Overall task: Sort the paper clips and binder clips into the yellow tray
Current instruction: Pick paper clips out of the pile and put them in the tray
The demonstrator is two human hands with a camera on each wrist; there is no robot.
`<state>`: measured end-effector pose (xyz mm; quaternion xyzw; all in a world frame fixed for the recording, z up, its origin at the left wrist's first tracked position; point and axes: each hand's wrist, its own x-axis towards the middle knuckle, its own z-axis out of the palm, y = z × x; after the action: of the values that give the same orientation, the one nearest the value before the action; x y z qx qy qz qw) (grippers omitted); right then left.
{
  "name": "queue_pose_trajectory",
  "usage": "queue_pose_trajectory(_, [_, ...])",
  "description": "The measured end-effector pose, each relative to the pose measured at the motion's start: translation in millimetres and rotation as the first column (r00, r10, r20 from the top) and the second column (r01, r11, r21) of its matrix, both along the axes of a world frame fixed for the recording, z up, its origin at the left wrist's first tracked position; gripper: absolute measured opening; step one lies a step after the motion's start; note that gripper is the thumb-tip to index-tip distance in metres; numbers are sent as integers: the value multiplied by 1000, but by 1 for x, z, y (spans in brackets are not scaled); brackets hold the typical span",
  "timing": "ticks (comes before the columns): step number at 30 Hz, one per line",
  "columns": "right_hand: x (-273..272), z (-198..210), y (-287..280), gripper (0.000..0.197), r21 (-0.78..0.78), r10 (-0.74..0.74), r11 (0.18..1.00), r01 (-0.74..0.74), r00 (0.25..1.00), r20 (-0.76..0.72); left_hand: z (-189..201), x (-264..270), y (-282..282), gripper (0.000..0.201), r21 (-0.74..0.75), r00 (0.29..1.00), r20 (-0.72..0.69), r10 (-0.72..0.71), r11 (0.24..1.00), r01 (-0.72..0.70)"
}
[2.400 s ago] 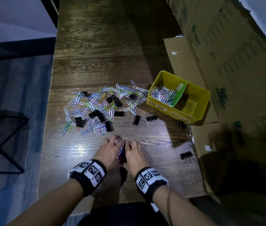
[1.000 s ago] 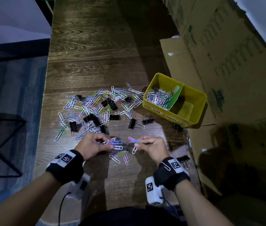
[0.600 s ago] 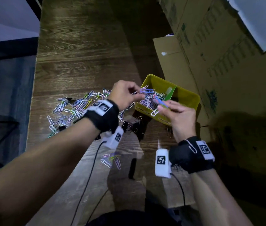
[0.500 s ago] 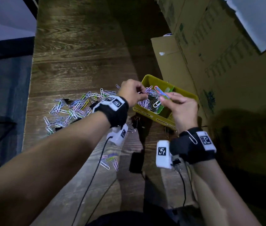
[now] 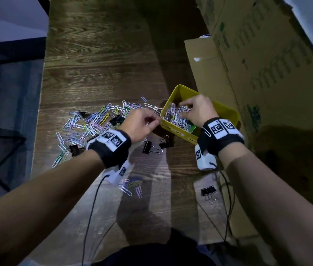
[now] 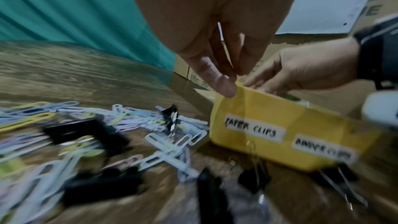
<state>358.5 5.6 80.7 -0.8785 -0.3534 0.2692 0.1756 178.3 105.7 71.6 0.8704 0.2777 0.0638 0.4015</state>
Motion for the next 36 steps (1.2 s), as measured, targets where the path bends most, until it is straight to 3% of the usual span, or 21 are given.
queue_pose_trajectory(2, [-15, 10, -3, 36, 143, 106, 983, -111, 993, 45, -12, -27, 0, 12, 29, 990, -77, -115, 993, 118])
queue_pose_trajectory(4, [-41, 16, -10, 26, 364, 156, 920, -146, 988, 1, -25, -57, -1, 14, 8, 949, -175, -260, 964, 266])
queue_pose_trajectory(6, [-71, 7, -22, 20, 468, 245, 862, -195, 968, -47, -39, -88, -2, 17, -46, 900, -251, -356, 933, 356])
queue_pose_trajectory(9, [-118, -21, -43, 31, 300, 482, 845, -444, 873, -67, -53, -133, -11, 26, -42, 895, -270, -354, 933, 357])
queue_pose_trajectory(12, [-157, -53, -66, 67, 20, 687, 724, -689, 719, -105, -65, -164, -34, 43, 73, 908, -225, -352, 924, 376])
queue_pose_trajectory(14, [-174, -68, -75, 82, -63, 728, 675, -735, 678, -102, -68, -171, -54, 47, 142, 914, -250, -321, 921, 362])
queue_pose_trajectory(16, [-183, -77, -79, 82, -72, 747, 658, -750, 661, -71, -71, -170, -69, 51, 193, 918, -306, -254, 927, 321])
queue_pose_trajectory(24, [-192, -80, -68, 42, -36, 705, 707, -706, 708, -43, -91, -167, -80, 27, 153, 869, -451, -201, 943, 297])
queue_pose_trajectory(28, [-195, -80, -67, 28, -20, 545, 830, -557, 819, -181, -78, -162, -83, 27, 187, 784, -571, -242, 892, 412])
queue_pose_trajectory(30, [-198, -82, -65, 22, -38, 527, 841, -539, 834, -165, -73, -158, -84, 31, 211, 799, -555, -230, 891, 402])
queue_pose_trajectory(32, [-203, -82, -64, 19, -83, 488, 860, -503, 859, -154, -68, -152, -87, 31, 252, 769, -589, -248, 848, 467])
queue_pose_trajectory(34, [-208, -80, -65, 18, -143, 480, 855, -498, 866, -142, -66, -150, -88, 22, 290, 720, -643, -261, 787, 545])
queue_pose_trajectory(36, [-212, -78, -68, 23, -180, 523, 827, -532, 847, -100, -69, -149, -87, 15, 321, 736, -630, -250, 779, 539])
